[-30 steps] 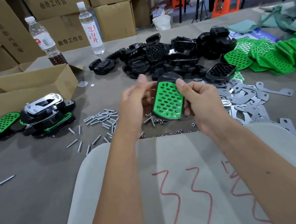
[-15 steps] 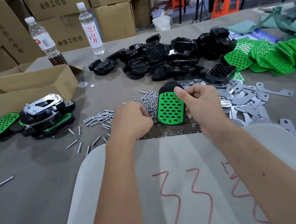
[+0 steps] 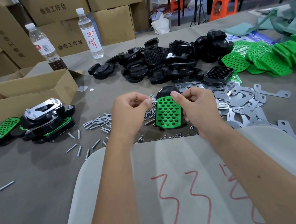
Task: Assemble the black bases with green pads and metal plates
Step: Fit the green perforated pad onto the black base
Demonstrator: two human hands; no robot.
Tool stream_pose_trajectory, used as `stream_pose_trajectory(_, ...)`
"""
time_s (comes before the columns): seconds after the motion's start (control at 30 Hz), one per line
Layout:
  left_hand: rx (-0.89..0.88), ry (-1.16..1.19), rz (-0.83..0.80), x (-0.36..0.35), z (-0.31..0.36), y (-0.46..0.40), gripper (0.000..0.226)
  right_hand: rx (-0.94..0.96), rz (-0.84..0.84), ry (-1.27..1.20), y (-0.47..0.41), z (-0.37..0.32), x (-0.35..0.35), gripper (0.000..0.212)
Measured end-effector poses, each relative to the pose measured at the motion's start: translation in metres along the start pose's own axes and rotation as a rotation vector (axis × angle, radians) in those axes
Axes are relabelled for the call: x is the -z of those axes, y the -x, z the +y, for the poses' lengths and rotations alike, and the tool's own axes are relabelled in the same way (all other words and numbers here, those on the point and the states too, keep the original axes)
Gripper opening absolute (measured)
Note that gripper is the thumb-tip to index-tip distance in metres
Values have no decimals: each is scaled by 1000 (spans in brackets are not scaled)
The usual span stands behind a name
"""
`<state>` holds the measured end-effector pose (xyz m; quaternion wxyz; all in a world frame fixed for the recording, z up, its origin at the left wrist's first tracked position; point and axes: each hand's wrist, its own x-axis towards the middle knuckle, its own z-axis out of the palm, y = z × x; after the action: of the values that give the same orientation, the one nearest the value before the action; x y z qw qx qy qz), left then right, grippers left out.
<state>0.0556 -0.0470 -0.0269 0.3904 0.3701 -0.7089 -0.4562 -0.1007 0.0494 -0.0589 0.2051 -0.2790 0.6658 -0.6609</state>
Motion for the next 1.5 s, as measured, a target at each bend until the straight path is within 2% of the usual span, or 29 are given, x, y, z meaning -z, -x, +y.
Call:
stream_pose_trajectory(0.23,-122,-163,21,-12,3,2,26,55,-12,40,2,1,0,35)
stream_pose_trajectory(0.37,-226,-280,60,-13,8,4,16,157,-11,104,6,-2,0,34)
stream_pose_trajectory(0.5,-256,-292,13,-9,12,4,23,230,-2,145,9,-7,0,30)
stream_pose_trajectory(0.57,-280,-269,1,-9,12,3,15,264,-22,152,11,-8,-1,28)
stream_pose_trajectory(0.7,-145,-69,-8,-13,7,4,14,232,-31,128,11,-9,0,27)
stream_pose_trajectory(0.83,46,134,33,-14,3,4,41,172,-63,-24,12,-11,1,29)
stream_pose_trajectory(0.97,171,228,-113,-14,5,3,27,172,-131,-132,15,-14,2,26)
stream_pose_trajectory(1.03,155,273,-44,-15,6,2,18,151,-172,-175,15,-16,0,18)
stream_pose_trajectory(1.1,162,314,133,-11,5,-2,18,220,-169,-53,16,-15,-4,10)
stream_pose_trajectory(1.17,208,375,289,-4,4,-5,27,428,-188,342,19,-13,-8,4)
stream_pose_trajectory(1.23,253,469,395,4,2,-8,33,577,-328,728,24,-11,-15,15)
stream_pose_trajectory(1.27,270,512,437,7,0,-9,34,579,-404,851,26,-12,-18,22)
stream_pose_trajectory(1.33,309,555,503,8,-2,-12,34,518,-489,946,27,-15,-21,27)
stream_pose_trajectory(1.4,371,566,521,5,-3,-12,34,510,-524,931,28,-18,-21,19)
stream_pose_trajectory(1.5,422,595,481,1,-8,-12,33,559,-488,909,30,-20,-20,8)
